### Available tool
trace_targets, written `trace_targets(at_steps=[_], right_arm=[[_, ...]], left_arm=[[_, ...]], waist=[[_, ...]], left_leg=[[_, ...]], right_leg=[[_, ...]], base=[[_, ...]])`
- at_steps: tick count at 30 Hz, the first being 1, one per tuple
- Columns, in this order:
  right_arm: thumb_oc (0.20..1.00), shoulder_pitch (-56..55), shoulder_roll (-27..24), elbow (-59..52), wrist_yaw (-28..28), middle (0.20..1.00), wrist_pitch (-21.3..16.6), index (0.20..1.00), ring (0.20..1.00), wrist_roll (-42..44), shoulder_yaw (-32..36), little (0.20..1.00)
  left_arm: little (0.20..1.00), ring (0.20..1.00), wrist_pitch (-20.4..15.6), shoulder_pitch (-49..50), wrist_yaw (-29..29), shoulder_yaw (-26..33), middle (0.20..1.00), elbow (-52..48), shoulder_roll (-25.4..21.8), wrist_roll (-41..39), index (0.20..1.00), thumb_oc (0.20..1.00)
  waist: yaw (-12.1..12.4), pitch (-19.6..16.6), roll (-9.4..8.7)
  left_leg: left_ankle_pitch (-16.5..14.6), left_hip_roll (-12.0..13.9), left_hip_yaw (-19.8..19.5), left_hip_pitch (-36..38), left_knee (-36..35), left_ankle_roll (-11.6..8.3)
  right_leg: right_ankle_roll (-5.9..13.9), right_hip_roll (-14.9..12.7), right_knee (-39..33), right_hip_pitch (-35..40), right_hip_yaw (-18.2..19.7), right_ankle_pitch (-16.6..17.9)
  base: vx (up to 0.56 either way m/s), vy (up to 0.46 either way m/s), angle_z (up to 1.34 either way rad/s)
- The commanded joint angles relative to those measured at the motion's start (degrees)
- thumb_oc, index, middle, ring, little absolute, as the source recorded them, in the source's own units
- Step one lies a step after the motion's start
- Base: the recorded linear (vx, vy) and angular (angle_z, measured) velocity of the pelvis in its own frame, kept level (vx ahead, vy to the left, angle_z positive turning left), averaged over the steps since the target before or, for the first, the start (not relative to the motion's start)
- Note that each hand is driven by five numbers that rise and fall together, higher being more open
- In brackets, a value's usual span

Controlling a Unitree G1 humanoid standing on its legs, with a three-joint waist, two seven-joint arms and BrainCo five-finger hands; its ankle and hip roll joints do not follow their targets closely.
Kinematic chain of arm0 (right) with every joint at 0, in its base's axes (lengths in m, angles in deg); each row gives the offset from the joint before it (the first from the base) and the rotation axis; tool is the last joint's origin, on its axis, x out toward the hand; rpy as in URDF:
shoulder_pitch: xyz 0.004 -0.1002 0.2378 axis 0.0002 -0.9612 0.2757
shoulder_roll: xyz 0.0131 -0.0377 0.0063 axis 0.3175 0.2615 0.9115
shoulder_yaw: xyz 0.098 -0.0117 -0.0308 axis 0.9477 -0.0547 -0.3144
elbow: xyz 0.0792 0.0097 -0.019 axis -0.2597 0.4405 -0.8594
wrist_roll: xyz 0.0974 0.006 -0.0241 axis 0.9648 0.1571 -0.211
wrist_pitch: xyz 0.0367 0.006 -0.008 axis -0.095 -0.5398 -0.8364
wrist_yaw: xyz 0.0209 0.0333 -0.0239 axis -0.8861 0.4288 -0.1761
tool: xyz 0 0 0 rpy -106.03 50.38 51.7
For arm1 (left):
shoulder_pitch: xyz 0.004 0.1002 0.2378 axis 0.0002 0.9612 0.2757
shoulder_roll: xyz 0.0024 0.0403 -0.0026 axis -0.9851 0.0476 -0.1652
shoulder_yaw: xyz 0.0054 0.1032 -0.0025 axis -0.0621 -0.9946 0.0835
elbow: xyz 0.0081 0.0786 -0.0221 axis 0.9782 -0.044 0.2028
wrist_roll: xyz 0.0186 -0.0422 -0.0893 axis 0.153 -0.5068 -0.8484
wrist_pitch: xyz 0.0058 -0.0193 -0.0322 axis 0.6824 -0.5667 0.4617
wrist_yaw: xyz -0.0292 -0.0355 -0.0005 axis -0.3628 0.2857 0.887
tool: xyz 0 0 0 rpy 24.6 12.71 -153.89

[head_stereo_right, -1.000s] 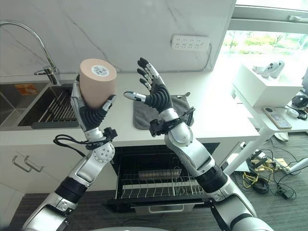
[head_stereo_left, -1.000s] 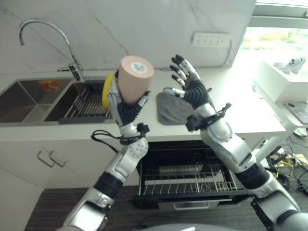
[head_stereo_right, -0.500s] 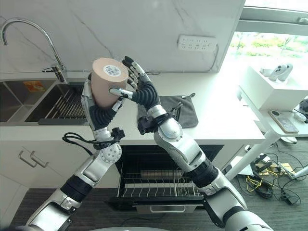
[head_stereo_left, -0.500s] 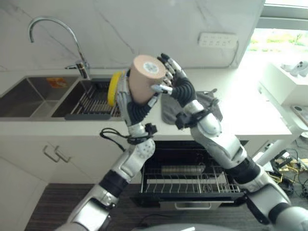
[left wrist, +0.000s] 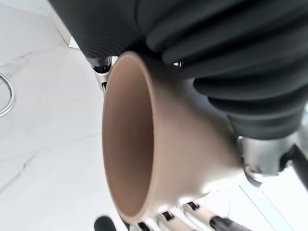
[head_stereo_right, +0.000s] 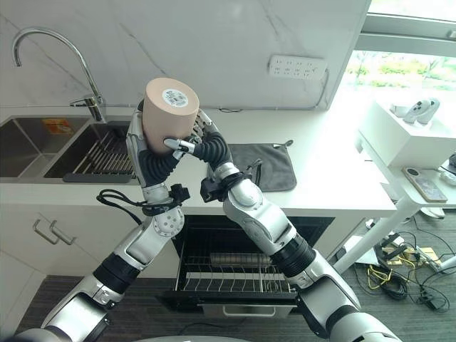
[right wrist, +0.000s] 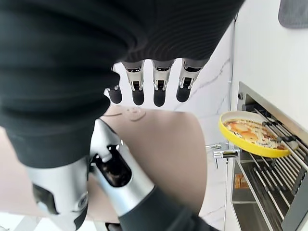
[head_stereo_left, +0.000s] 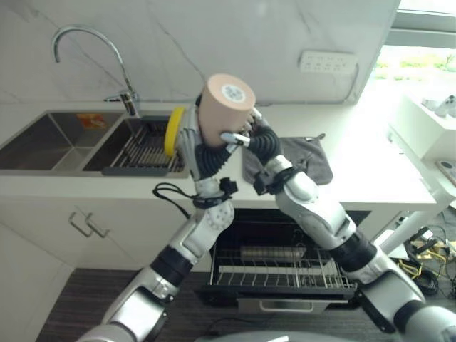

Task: Place the dishes in the dishwasher.

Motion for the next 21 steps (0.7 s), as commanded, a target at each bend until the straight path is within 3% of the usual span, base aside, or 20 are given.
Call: trace_targets(at_steps=[1,21], right_arm=[[1.0,8.7,1.91,1.25,-1.51,1.0,-2.61,1.0,1.0,-3.01,2.04,1.0],[1.0,11.11,2.06,0.14,-4.44,1.0,-3.75,1.0,1.0,-3.3,2.95,1.0]], left_arm=[[0.2,0.2,-1.79,-8.73,-0.57,-3.6,0.2,1.98,-0.32,2.54,0.2,0.2],[0.2,0.2,-4.28,-6.26,0.0,-5.94,0.2,5.18,0.26,2.36,0.2,0.2]], waist=[[1.88,-0.3,-3.1],[2.66,0.32,-3.14]], left_leg=[[-7.31,1.58,0.57,2.64,0.14,-1.68],[-7.15,1.01,0.63,3.05,0.14,-1.17]], right_leg=[[4.53,-5.44,0.22,1.93,4.08,-5.01],[4.23,-5.63,0.5,1.76,4.18,-4.71]], base=[[0.0,0.0,0.0],[0.0,0.0,0.0]])
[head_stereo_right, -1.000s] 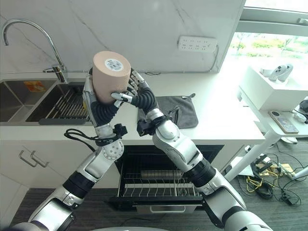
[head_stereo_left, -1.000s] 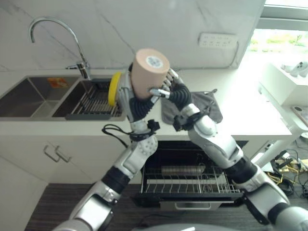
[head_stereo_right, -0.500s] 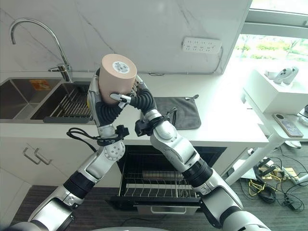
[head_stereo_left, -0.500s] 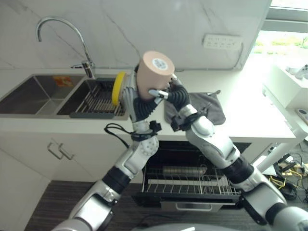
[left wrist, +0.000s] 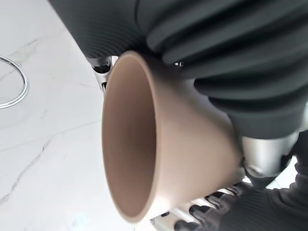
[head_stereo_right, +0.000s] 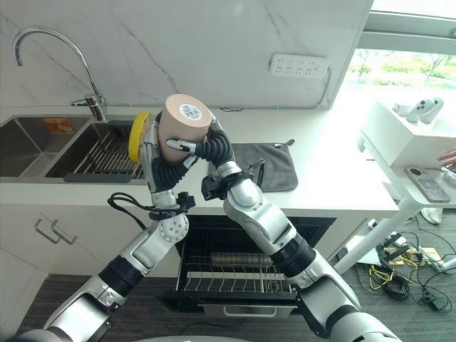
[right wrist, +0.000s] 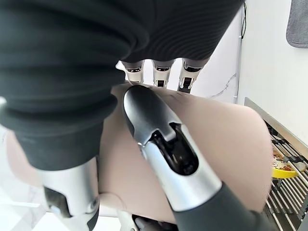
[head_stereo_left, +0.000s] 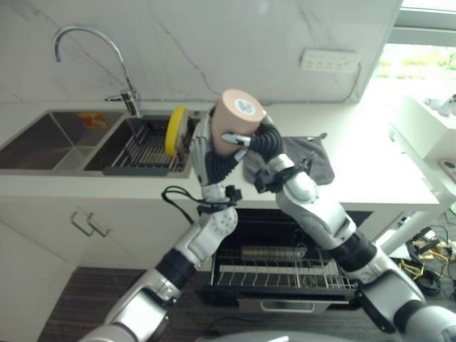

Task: Place the dishes in the dishwasher.

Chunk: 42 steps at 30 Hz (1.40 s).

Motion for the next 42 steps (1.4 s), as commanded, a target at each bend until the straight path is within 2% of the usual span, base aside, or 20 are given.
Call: trace_targets(at_steps=[1,6,16,17,18,27,33,35,41,42], right_arm=[[1.0,11.21,2.53,0.55,-1.19,1.0,-3.66,1.0,1.0,1.33,2.75,1.0],[1.0,10.77,4.09,1.87,0.61,1.0,-3.05,1.0,1.0,11.38,1.69,1.0],[1.0,11.29,5.94,2.85,3.61,1.0,-4.69,1.0,1.0,10.34,0.75,1.0],[0.373,11.46,5.95,2.94,3.7,0.373,-4.94,0.373,0.373,10.13,0.57,0.373],[0.2,11.63,5.94,2.93,3.59,0.2,-4.88,0.2,0.2,9.55,0.43,0.2],[0.2,13.24,5.81,3.59,1.93,0.2,-5.07,0.2,0.2,3.47,0.91,0.2],[0.2,14.33,5.67,3.93,0.52,0.2,-6.19,0.2,0.2,3.27,0.89,0.2],[0.2,14.43,6.47,4.29,-1.31,0.2,-7.84,0.2,0.2,5.25,0.98,0.2],[0.2,13.09,7.63,5.62,-8.25,0.2,-13.71,0.2,0.2,14.1,3.06,0.2],[0.2,12.49,7.91,6.13,-9.02,0.2,-16.11,0.2,0.2,15.92,4.29,0.2]], left_arm=[[0.2,0.2,-4.01,-6.76,0.85,-3.76,0.2,1.03,-0.68,2.66,0.2,0.2],[0.2,0.2,-4.03,-7.31,0.74,-4.61,0.2,0.72,-0.43,3.49,0.2,0.2],[0.2,0.2,-4.06,-8.09,-0.05,-6.19,0.2,0.72,0.08,4.23,0.2,0.2],[0.2,0.2,-4.18,-8.24,-0.2,-6.57,0.2,0.81,0.18,4.38,0.2,0.2],[0.2,0.2,-4.19,-8.34,-0.44,-6.99,0.2,0.77,0.19,4.33,0.2,0.2],[0.2,0.2,-6.04,-8.23,-5.91,-10.06,0.2,0.6,0.82,2.85,0.2,0.2],[0.2,0.2,-4.93,-9.01,-6.87,-11.81,0.2,0.3,0.63,3.52,0.2,0.2],[1.0,1.0,-3.72,-9.39,-7.78,-12.62,1.0,1.09,0.73,3.53,1.0,1.0],[1.0,1.0,-3.69,-8.61,-6.89,-13.15,1.0,2.15,0.05,4.22,1.0,1.0],[1.0,1.0,-3.25,-8.43,-6.84,-13.06,1.0,2.22,-0.14,4.32,1.0,1.0]], waist=[[2.49,0.24,-3.65],[2.56,0.19,-3.69],[2.74,0.14,-3.81],[2.74,0.11,-3.83],[2.72,0.05,-3.83],[2.86,0.3,-3.77],[2.78,0.35,-3.64],[2.74,0.46,-3.43],[2.5,0.46,-3.01],[2.3,0.51,-2.85]], left_leg=[[-7.16,1.03,0.6,2.99,0.13,-1.19],[-7.2,1.05,0.57,3.01,0.13,-1.2],[-7.4,1.02,0.54,3.09,0.13,-1.14],[-7.38,1.07,0.66,3.05,0.13,-1.15],[-7.41,1.08,0.75,2.99,0.13,-1.12],[-7.34,0.96,0.8,2.72,0.13,-1.04],[-7.18,0.85,0.78,2.64,0.13,-0.89],[-7.14,0.83,0.81,2.71,0.13,-0.83],[-7.24,1.17,1.2,3.08,0.13,-0.89],[-7.15,1.25,1.24,3.09,0.13,-0.86]], right_leg=[[4.23,-5.63,0.47,1.93,4.12,-4.57],[4.17,-5.58,0.35,2.04,3.92,-4.55],[4.21,-5.63,0.23,2.19,3.48,-4.54],[4.24,-5.66,0.22,2.18,3.36,-4.51],[4.28,-5.67,0.17,2.17,3.27,-4.49],[4.29,-5.78,0.23,1.9,3.1,-4.42],[4.28,-5.81,0.29,1.72,3.23,-4.26],[4.18,-5.84,0.34,1.81,3.18,-4.33],[4.09,-5.84,0.38,2.33,2.89,-4.71],[4.07,-5.85,0.47,2.32,2.87,-4.71]], base=[[0.0,0.0,0.0],[0.0,0.0,0.0],[0.0,0.0,0.0],[-0.03,-0.001,0.01],[-0.03,-0.002,0.01],[0.0,-0.001,0.0],[-0.01,-0.002,0.0],[0.0,0.0,0.0],[0.0,0.001,0.01],[0.0,0.008,0.06]])
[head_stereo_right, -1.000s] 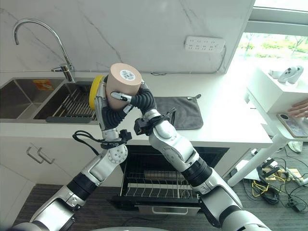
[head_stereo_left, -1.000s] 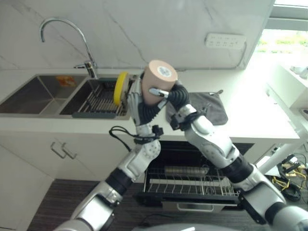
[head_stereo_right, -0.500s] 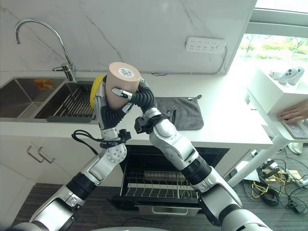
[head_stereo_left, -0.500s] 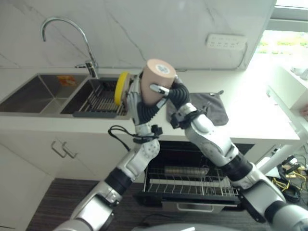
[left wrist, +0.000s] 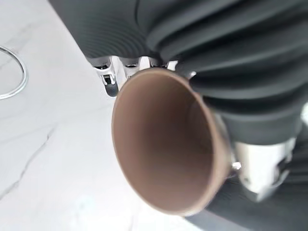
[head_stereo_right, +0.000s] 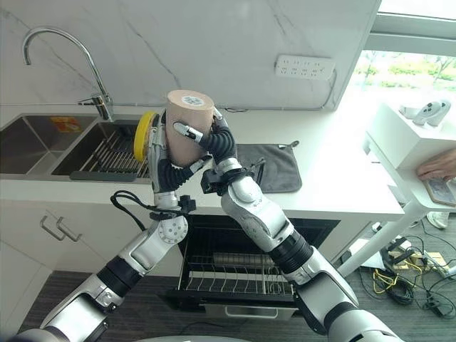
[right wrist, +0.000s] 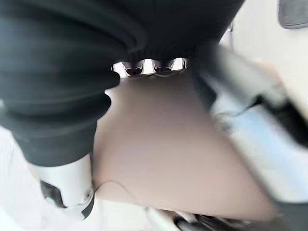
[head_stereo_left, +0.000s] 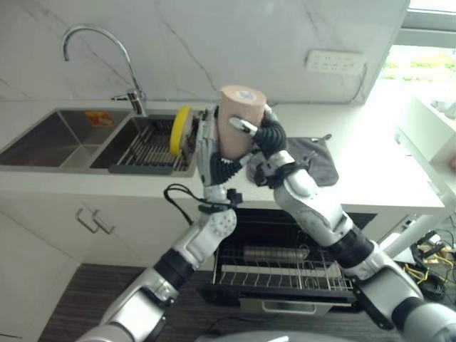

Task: Place the dishes in the dishwasher.

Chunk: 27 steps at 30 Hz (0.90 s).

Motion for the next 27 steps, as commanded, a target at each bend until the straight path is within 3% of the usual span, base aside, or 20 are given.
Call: trace_targets(at_steps=[1,9,11,17,18,20,22,25,27], right_arm=[[0.2,10.75,5.59,1.25,-2.23,0.2,-9.93,0.2,0.2,3.87,4.66,0.2],[0.2,3.43,0.62,-6.98,-8.41,0.2,-18.02,0.2,0.2,0.31,12.68,0.2],[0.2,-0.36,-1.2,-8.91,-8.9,0.2,-21.67,0.2,0.2,0.3,16.08,0.2],[0.2,-6.19,-3.41,-10.97,-7.67,0.2,-25.12,0.2,0.2,-0.27,20.17,0.2],[0.2,-10.27,-4.77,-12.17,-5.7,0.2,-26.17,0.2,0.2,0.59,22.46,0.2],[0.2,-13.23,-5.6,-13.03,-3.54,0.2,-26.32,0.2,0.2,1.92,24.32,0.2],[0.2,-19.52,-7.79,-13.76,0.9,0.2,-25.74,0.2,0.2,4.04,28.62,0.2],[0.2,-24.6,-9.0,-13.55,4.67,0.2,-25.09,0.2,0.2,5.28,32.68,0.2],[0.2,-26.3,-9.85,-12.78,6.31,0.2,-24.49,0.2,0.2,6.22,35.02,0.2]], left_arm=[[1.0,1.0,-2.98,-8.18,-1.64,-9.67,1.0,1.85,0.81,5.21,1.0,1.0],[1.0,1.0,-2.98,-4.73,0.06,-6.38,1.0,1.33,-0.89,5.41,1.0,1.0],[1.0,1.0,-3.49,-3.28,0.46,-4.57,1.0,0.96,-1.48,5.65,1.0,1.0],[1.0,1.0,-8.7,-0.7,-1.3,-1.63,1.0,0.19,-2.67,3.46,1.0,1.0],[1.0,1.0,-11.18,1.35,-8.03,-0.31,1.0,-0.68,-3.97,-0.49,1.0,1.0],[1.0,1.0,-12.53,3.01,-15.24,0.51,1.0,-1.31,-4.94,-4.46,1.0,1.0],[1.0,1.0,-15.38,6.83,-30.59,0.63,1.0,-3.5,-7.73,-8.79,1.0,1.0],[1.0,1.0,-16.16,10.41,-48.29,0.72,1.0,-7.47,-10.66,-17.03,1.0,1.0],[1.0,1.0,-15.39,12.28,-57.05,0.74,1.0,-10.29,-12.55,-21.26,1.0,1.0]], waist=[[1.4,0.58,-2.72],[-0.24,0.63,-2.26],[-1.17,0.7,-2.13],[-2.49,0.73,-2.12],[-3.29,0.83,-2.04],[-3.8,0.9,-1.99],[-5.17,1.04,-1.68],[-6.25,1.17,-1.09],[-6.94,1.25,-0.6]], left_leg=[[-7.19,1.46,1.81,3.13,0.15,-0.74],[-6.82,1.62,2.8,2.83,0.15,-0.54],[-6.78,1.64,3.44,3.02,0.15,-0.34],[-6.77,1.72,4.45,3.31,0.15,-0.08],[-6.72,1.77,4.95,3.35,0.15,0.01],[-6.76,1.77,5.27,3.41,0.15,0.08],[-6.63,1.91,6.35,3.44,0.15,0.21],[-6.52,1.98,7.32,3.47,0.29,0.34],[-6.47,1.99,7.85,3.43,0.47,0.37]], right_leg=[[4.1,-5.82,0.47,1.83,3.4,-4.69],[4.19,-5.79,0.61,1.22,4.04,-4.36],[4.22,-5.63,0.62,0.99,4.68,-4.15],[4.25,-5.37,0.6,0.44,6.23,-3.71],[4.35,-5.25,0.65,0.02,7.08,-3.47],[4.51,-5.21,0.6,-0.18,7.54,-3.34],[4.8,-5.09,0.67,-0.92,8.75,-3.02],[5.25,-5.15,0.64,-1.55,9.62,-2.65],[5.55,-5.2,0.6,-1.93,10.06,-2.38]], base=[[-0.01,0.013,0.07],[0.0,0.005,0.05],[0.0,0.0,0.0],[0.01,-0.003,-0.11],[0.0,-0.003,-0.05],[0.0,0.001,-0.13],[0.0,0.011,-0.2],[0.0,0.017,-0.23],[-0.02,0.035,-0.2]])
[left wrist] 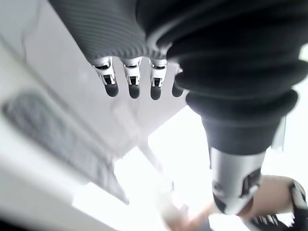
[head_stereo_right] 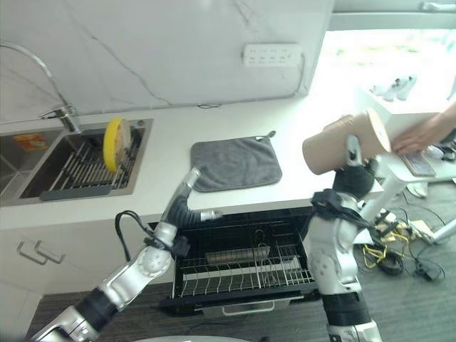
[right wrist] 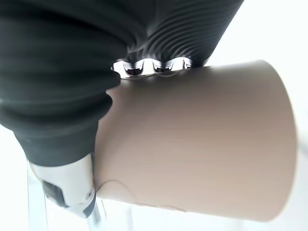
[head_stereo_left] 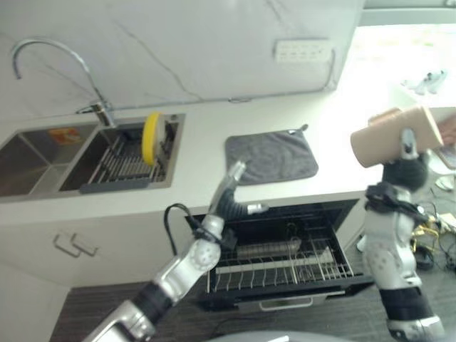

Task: Place the dishes in the dishwasher.

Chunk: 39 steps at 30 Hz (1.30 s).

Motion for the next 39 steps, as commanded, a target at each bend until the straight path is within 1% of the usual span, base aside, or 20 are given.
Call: trace_targets(at_steps=[1,2,4,6,8,10,11,12,14,15,16,20,23,27,28,29,34,35,37,39], right_arm=[[0.2,5.37,-2.25,-2.27,6.73,0.2,-1.28,0.2,0.2,2.29,3.04,0.2],[0.2,5.34,-2.66,-1.46,7.3,0.2,-1.18,0.2,0.2,2.79,3.6,0.2],[0.2,5.13,-3.55,-0.21,8.69,0.2,-0.46,0.2,0.2,4.05,4.43,0.2],[0.2,5.13,-4.26,0.81,10.14,0.2,0.36,0.2,0.2,5.1,4.61,0.2],[0.2,4.86,-5.35,1.46,12.58,0.2,3.09,0.2,0.2,6.07,4.13,0.2],[0.2,4.66,-5.66,1.55,14.89,0.2,5.67,0.2,0.2,6.26,3.43,0.2],[0.2,4.42,-5.65,1.77,17.49,0.2,6.48,0.2,0.2,6.38,2.68,0.2],[0.2,3.86,-5.56,2.03,20.75,0.2,7.84,0.2,0.2,4.71,1.6,0.2],[0.2,3.05,-5.89,1.89,22.54,0.2,9.98,0.2,0.2,1.51,0.06,0.2],[0.2,1.51,-5.74,3.45,25.69,0.2,11.34,0.2,0.2,0.43,-1.53,0.2],[0.2,0.74,-5.49,4.5,26.22,0.2,11.55,0.2,0.2,0.0,-2.19,0.2],[0.2,-1.63,-3.68,9.01,26.03,0.2,12.84,0.2,0.2,-0.91,-3.28,0.2],[0.2,-3.12,-1.94,11.96,26.32,0.2,12.23,0.2,0.2,-1.5,-4.66,0.2],[0.2,-4.15,1.58,17.36,24.3,0.2,9.68,0.2,0.2,-3.46,-7.07,0.2],[0.2,-3.94,2.24,18.94,23.58,0.2,9.31,0.2,0.2,-3.77,-7.5,0.2],[0.2,-4.31,2.88,20.89,22.7,0.2,9.57,0.2,0.2,-4.47,-8.06,0.2],[0.2,-4.32,3.52,27.53,23.41,0.2,10.78,0.2,0.2,-7.29,-10.3,0.2],[0.2,-3.76,3.46,29.03,22.88,0.2,9.71,0.2,0.2,-8.7,-11.2,0.2],[0.2,0.35,3.59,34.4,20.78,0.2,7.75,0.2,0.2,-10.52,-14.27,0.2],[0.2,2.21,3.6,35.85,19.83,0.2,6.99,0.2,0.2,-11.44,-15.25,0.2]], left_arm=[[1.0,1.0,-1.74,-2.93,-21.03,0.94,1.0,-5.96,-3.68,-10.82,1.0,1.0],[1.0,1.0,-0.18,-2.36,-23.69,0.8,1.0,-6.94,-4.42,-11.69,1.0,1.0],[1.0,1.0,1.27,-1.98,-28.77,-0.25,1.0,-7.34,-6.05,-12.02,1.0,1.0],[1.0,1.0,0.88,-2.37,-30.58,-1.29,1.0,-7.27,-7.35,-5.38,1.0,1.0],[1.0,1.0,2.56,-4.15,-31.85,-3.71,1.0,-5.17,-8.86,-4.55,1.0,1.0],[1.0,1.0,2.59,-4.87,-32.1,-4.8,1.0,-3.52,-8.95,-2.96,1.0,1.0],[1.0,1.0,2.57,-5.2,-31.91,-5.7,1.0,-1.92,-8.81,-1.89,1.0,1.0],[1.0,1.0,2.37,-5.63,-32.08,-6.66,1.0,0.51,-8.63,-1.52,1.0,1.0],[1.0,1.0,1.93,-5.51,-32.15,-7.24,1.0,3.47,-8.16,0.06,1.0,1.0],[1.0,1.0,1.19,-4.66,-31.95,-7.68,1.0,7.33,-8.01,3.16,1.0,1.0],[1.0,1.0,0.82,-4.25,-30.8,-7.93,1.0,10.22,-7.35,5.58,1.0,1.0],[1.0,1.0,2.21,-2.7,-28.27,-8.31,1.0,15.96,-5.39,11.95,1.0,1.0],[1.0,1.0,2.19,-1.62,-27.47,-8.34,1.0,18.87,-4.1,13.51,1.0,1.0],[1.0,1.0,2.72,-0.62,-26.31,-9.24,1.0,21.23,-2.21,15.46,1.0,1.0],[1.0,1.0,3.06,-0.68,-26.43,-9.27,1.0,21.22,-2.11,15.68,1.0,1.0],[1.0,1.0,3.24,-0.74,-26.32,-9.33,1.0,21.24,-2.05,15.9,1.0,1.0],[1.0,1.0,3.51,-0.95,-26.18,-9.64,1.0,21.17,-2.28,17.44,1.0,1.0],[1.0,1.0,3.91,-1.2,-25.85,-9.96,1.0,21.12,-2.34,17.73,1.0,1.0],[1.0,1.0,4.8,-2.87,-24.54,-11.23,1.0,21.2,-2.13,19.09,1.0,1.0],[1.0,1.0,5.18,-3.46,-24.41,-11.58,1.0,20.43,-2.63,19.37,1.0,1.0]], waist=[[-0.76,0.36,-3.29],[-0.95,0.39,-3.13],[-1.41,0.43,-2.82],[-1.74,0.36,-2.65],[-2.57,0.32,-2.65],[-2.94,0.34,-2.69],[-3.26,0.39,-2.73],[-3.59,0.62,-2.83],[-4.0,1.03,-2.9],[-4.71,1.6,-2.98],[-5.14,1.96,-3.05],[-6.09,2.83,-3.11],[-6.32,2.94,-3.21],[-6.1,2.74,-3.28],[-5.89,2.89,-3.32],[-5.65,2.94,-3.29],[-4.87,3.31,-3.15],[-4.58,3.38,-3.11],[-2.88,3.99,-2.94],[-1.94,4.28,-2.76]], left_leg=[[-5.41,1.96,3.36,3.27,0.93,-0.42],[-5.33,1.96,3.42,3.18,1.03,-0.47],[-5.28,1.9,3.62,3.08,1.11,-0.47],[-5.34,1.83,3.79,3.05,1.21,-0.42],[-5.49,1.72,4.2,3.12,1.4,-0.42],[-5.67,1.69,4.56,3.03,1.77,-0.38],[-6.02,1.66,4.75,3.19,1.95,-0.36],[-6.31,1.61,5.04,3.1,2.47,-0.38],[-6.55,1.59,5.41,2.77,3.28,-0.3],[-6.87,1.59,6.18,2.25,4.45,-0.32],[-7.1,1.58,6.67,1.83,5.1,-0.32],[-7.57,1.33,7.56,1.38,5.79,-0.22],[-7.63,1.3,7.73,1.75,5.59,-0.1],[-8.35,1.33,7.7,2.72,5.14,0.03],[-7.88,1.33,7.54,2.35,5.31,0.04],[-8.06,1.25,7.32,2.11,5.67,0.05],[-9.1,0.86,6.32,2.08,6.33,0.25],[-9.16,0.83,6.12,2.06,6.39,0.25],[-8.72,0.63,5.15,1.1,6.68,0.13],[-8.63,0.48,4.64,0.65,6.61,0.08]], right_leg=[[5.26,-4.91,0.57,0.32,6.11,-1.98],[5.31,-4.9,0.59,0.16,6.32,-1.9],[5.46,-4.86,0.59,-0.1,6.62,-1.8],[5.63,-4.88,0.58,-0.25,6.9,-1.76],[5.79,-4.86,0.67,-0.63,7.6,-1.66],[5.88,-4.96,0.78,-0.91,7.84,-1.6],[5.98,-4.98,0.74,-0.87,8.07,-1.75],[6.08,-5.08,0.84,-1.06,8.26,-1.72],[6.12,-5.22,1.14,-1.47,8.57,-1.68],[6.27,-5.38,1.42,-2.14,9.04,-1.58],[6.39,-5.53,1.47,-2.64,9.35,-1.46],[6.65,-5.65,1.48,-3.44,9.99,-1.35],[6.73,-5.64,1.43,-3.31,9.93,-1.45],[6.92,-5.82,1.28,-2.64,9.41,-2.01],[6.77,-5.8,1.6,-3.08,9.35,-1.66],[6.75,-5.87,1.8,-3.2,9.12,-1.73],[6.86,-6.04,1.96,-2.78,8.73,-2.3],[6.87,-6.1,1.94,-2.69,8.6,-2.3],[6.81,-6.56,2.1,-3.27,7.74,-1.68],[6.82,-6.81,2.07,-3.49,7.12,-1.52]], base=[[-0.03,0.034,-0.18],[-0.03,0.028,-0.2],[-0.02,0.012,-0.11],[-0.01,0.001,-0.06],[-0.01,-0.006,-0.11],[0.01,-0.017,-0.11],[0.02,-0.025,-0.08],[0.01,-0.021,-0.08],[-0.02,-0.012,-0.16],[-0.06,-0.001,-0.13],[-0.09,0.006,-0.09],[-0.06,0.012,-0.03],[0.01,-0.002,0.0],[0.01,-0.02,-0.01],[0.0,0.0,0.0],[0.0,0.0,0.0],[0.01,-0.007,0.02],[0.04,-0.012,0.01],[-0.02,-0.011,0.0],[-0.02,-0.009,0.06]])
